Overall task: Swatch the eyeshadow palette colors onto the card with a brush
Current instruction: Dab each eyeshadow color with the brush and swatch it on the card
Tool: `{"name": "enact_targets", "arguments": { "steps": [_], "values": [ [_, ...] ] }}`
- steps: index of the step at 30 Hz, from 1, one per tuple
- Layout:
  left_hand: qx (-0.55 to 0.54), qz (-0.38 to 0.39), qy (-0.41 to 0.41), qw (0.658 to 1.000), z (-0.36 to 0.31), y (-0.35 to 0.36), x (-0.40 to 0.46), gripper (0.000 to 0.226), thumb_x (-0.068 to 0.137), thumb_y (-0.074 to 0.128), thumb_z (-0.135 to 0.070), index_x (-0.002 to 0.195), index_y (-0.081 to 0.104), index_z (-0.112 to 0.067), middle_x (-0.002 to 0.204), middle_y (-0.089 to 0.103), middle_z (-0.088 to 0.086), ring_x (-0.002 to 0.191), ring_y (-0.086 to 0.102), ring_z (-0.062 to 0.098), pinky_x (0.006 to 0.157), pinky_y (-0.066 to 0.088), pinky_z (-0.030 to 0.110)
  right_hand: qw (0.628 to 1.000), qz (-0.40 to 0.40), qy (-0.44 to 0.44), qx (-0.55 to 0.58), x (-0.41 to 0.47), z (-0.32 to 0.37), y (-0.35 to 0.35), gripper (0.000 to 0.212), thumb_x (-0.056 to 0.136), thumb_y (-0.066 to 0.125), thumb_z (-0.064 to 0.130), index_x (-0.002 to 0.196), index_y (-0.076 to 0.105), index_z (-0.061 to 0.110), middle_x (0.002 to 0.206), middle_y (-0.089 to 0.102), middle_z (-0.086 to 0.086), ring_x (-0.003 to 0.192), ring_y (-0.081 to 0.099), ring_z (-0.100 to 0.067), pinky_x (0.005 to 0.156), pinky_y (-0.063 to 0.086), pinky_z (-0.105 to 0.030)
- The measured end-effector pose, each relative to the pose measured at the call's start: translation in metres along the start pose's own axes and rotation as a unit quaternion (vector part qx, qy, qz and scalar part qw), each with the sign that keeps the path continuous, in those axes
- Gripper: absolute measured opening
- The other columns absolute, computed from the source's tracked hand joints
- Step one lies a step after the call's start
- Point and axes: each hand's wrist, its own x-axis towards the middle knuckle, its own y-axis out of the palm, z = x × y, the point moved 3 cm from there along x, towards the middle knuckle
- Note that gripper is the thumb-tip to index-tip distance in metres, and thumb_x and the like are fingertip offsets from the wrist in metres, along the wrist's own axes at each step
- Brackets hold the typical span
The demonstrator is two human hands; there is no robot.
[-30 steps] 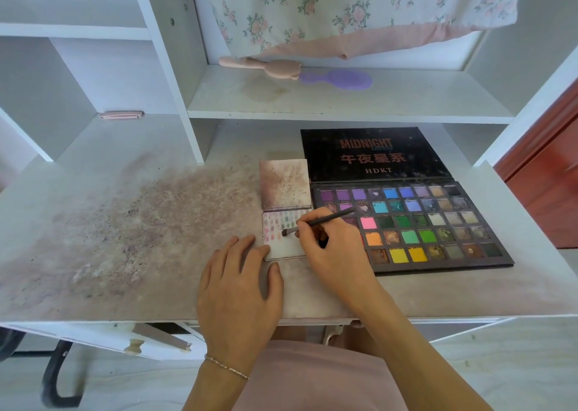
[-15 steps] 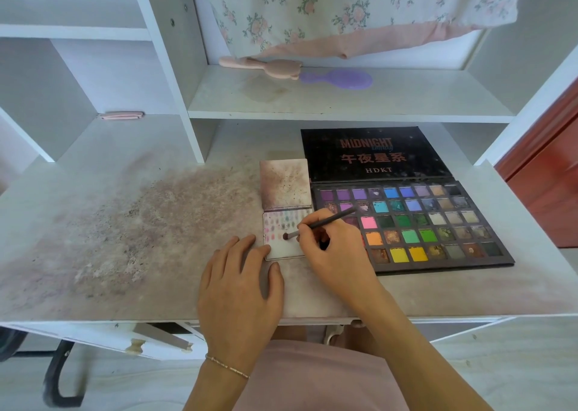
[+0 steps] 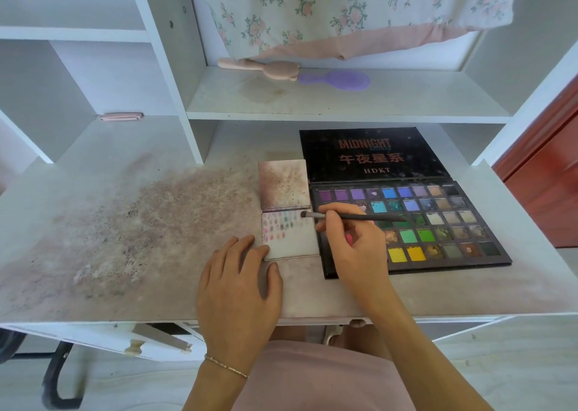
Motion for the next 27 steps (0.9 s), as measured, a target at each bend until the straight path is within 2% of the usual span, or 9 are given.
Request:
{"name": "enact_targets", "arguments": {
  "steps": [2,5,11,14,16,20,24,27],
  "values": [
    [-0.001,-0.004,0.0,1.0,0.0,0.0,0.0,0.037,0.082,0.043,-0.034,0.093,0.07,-0.012,0.107,0.067,0.008,0.103,0.061,0.031,0.087,0.05,0.046,1.0,-0.015,0.003,-0.001,-0.001,0.0,-0.009,0.022,0.089,0.047,0.015,0.085,0.053,0.036,0.072,0.062,0.009,0.066,0.06,-0.005,0.059,0.047,-0.013],
    [-0.002,-0.008,0.001,1.0,0.0,0.0,0.0,0.037,0.081,0.043,-0.034,0.093,0.07,-0.012,0.107,0.067,0.009,0.102,0.062,0.031,0.087,0.05,0.046,0.999,-0.05,0.018,-0.002,-0.003,-0.004,-0.03,0.019,0.085,0.044,0.018,0.083,0.054,0.034,0.069,0.061,0.004,0.059,0.055,-0.017,0.053,0.046,-0.027],
    [-0.001,-0.007,-0.002,1.0,0.0,0.001,-0.001,0.038,0.082,0.043,-0.034,0.094,0.07,-0.011,0.108,0.067,0.009,0.103,0.061,0.032,0.087,0.049,0.046,0.993,-0.084,0.038,-0.07,-0.007,-0.019,-0.078,0.032,0.091,0.045,0.003,0.081,0.052,0.032,0.073,0.058,0.008,0.065,0.058,0.001,0.053,0.047,-0.011],
    [-0.001,-0.005,-0.003,1.0,0.0,0.001,-0.001,0.039,0.082,0.042,-0.035,0.094,0.07,-0.011,0.109,0.067,0.01,0.104,0.061,0.032,0.087,0.05,0.046,0.989,-0.1,0.058,-0.095,-0.01,-0.027,-0.095,0.023,0.091,0.045,0.003,0.084,0.053,0.024,0.078,0.058,0.01,0.075,0.061,-0.001,0.054,0.05,-0.011],
    [-0.001,-0.007,-0.002,1.0,0.0,0.001,-0.001,0.038,0.082,0.043,-0.034,0.094,0.07,-0.011,0.109,0.067,0.01,0.104,0.061,0.032,0.087,0.05,0.046,0.985,-0.116,0.063,-0.114,-0.013,-0.031,-0.102,0.018,0.09,0.046,0.002,0.086,0.053,0.019,0.076,0.057,0.011,0.072,0.06,-0.003,0.055,0.05,-0.012],
    [0.002,-0.005,0.001,1.0,0.0,0.001,-0.001,0.039,0.082,0.043,-0.034,0.095,0.07,-0.01,0.108,0.067,0.012,0.103,0.061,0.034,0.087,0.049,0.048,0.98,-0.134,0.075,-0.125,-0.017,-0.035,-0.108,0.015,0.088,0.047,0.0,0.084,0.053,0.013,0.068,0.056,0.005,0.064,0.058,0.004,0.05,0.044,-0.006],
    [0.005,-0.004,0.001,1.0,-0.001,0.001,0.0,0.04,0.082,0.042,-0.036,0.095,0.07,-0.009,0.108,0.067,0.012,0.102,0.062,0.034,0.086,0.049,0.048,0.977,-0.128,0.088,-0.148,-0.017,-0.037,-0.108,0.014,0.088,0.048,0.002,0.085,0.053,0.014,0.068,0.056,0.006,0.062,0.058,-0.004,0.051,0.045,-0.013],
    [0.005,-0.003,0.002,1.0,-0.001,0.001,0.0,0.04,0.082,0.042,-0.036,0.095,0.07,-0.009,0.109,0.067,0.013,0.102,0.062,0.035,0.087,0.048,0.048,0.977,-0.107,0.096,-0.159,-0.016,-0.038,-0.107,0.014,0.087,0.049,0.002,0.082,0.053,0.015,0.067,0.056,0.007,0.065,0.058,0.001,0.05,0.045,-0.011]
  ]
}}
